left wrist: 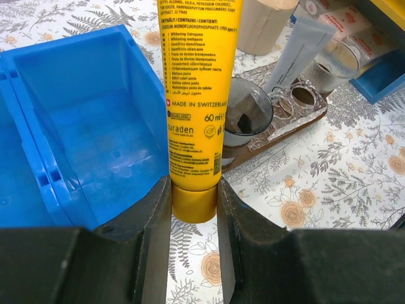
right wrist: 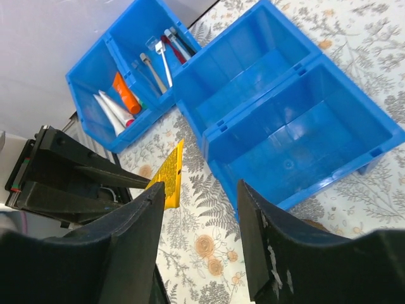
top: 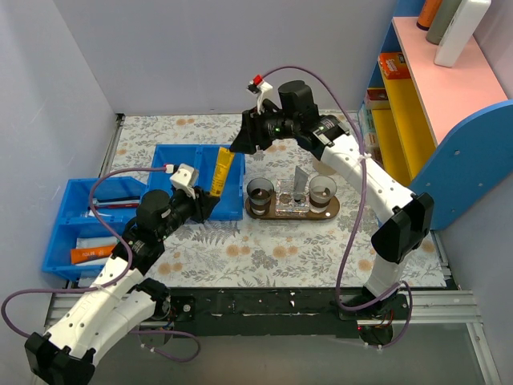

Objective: Prepare toiletry sets of a toothbrush and toothpaste on the tray

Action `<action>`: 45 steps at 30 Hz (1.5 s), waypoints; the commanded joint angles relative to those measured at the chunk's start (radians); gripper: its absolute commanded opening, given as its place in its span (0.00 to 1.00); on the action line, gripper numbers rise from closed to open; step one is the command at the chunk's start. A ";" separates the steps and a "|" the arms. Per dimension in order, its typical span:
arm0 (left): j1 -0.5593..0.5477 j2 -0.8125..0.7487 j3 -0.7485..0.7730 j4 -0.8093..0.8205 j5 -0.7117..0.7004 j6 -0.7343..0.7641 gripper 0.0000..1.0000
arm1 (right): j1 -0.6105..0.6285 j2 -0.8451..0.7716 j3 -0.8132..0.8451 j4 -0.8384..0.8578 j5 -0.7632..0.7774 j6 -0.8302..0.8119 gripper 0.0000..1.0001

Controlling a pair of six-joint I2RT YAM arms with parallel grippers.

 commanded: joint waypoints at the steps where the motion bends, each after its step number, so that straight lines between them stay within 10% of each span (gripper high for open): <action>1: -0.023 -0.002 -0.001 0.067 -0.022 0.014 0.00 | 0.011 0.030 0.020 0.036 -0.084 0.038 0.55; 9: -0.043 -0.005 -0.006 0.065 -0.044 0.020 0.00 | 0.032 0.036 0.001 0.036 -0.107 0.040 0.48; 20: -0.055 -0.005 -0.009 0.065 -0.064 0.015 0.02 | 0.043 0.008 -0.044 0.050 -0.087 0.044 0.01; 22: -0.055 -0.008 -0.009 0.067 -0.064 0.008 0.13 | 0.043 -0.011 -0.058 0.062 -0.067 0.047 0.01; 28: -0.055 -0.038 -0.007 0.073 -0.091 -0.027 0.94 | 0.043 -0.103 -0.082 0.083 0.034 0.046 0.01; 36: -0.057 -0.095 0.065 0.108 -0.152 -0.115 0.98 | 0.043 -0.294 -0.081 -0.038 0.355 -0.028 0.01; 45: -0.047 0.176 0.100 0.197 -0.323 -0.161 0.98 | 0.043 -0.418 -0.188 -0.130 0.831 -0.065 0.01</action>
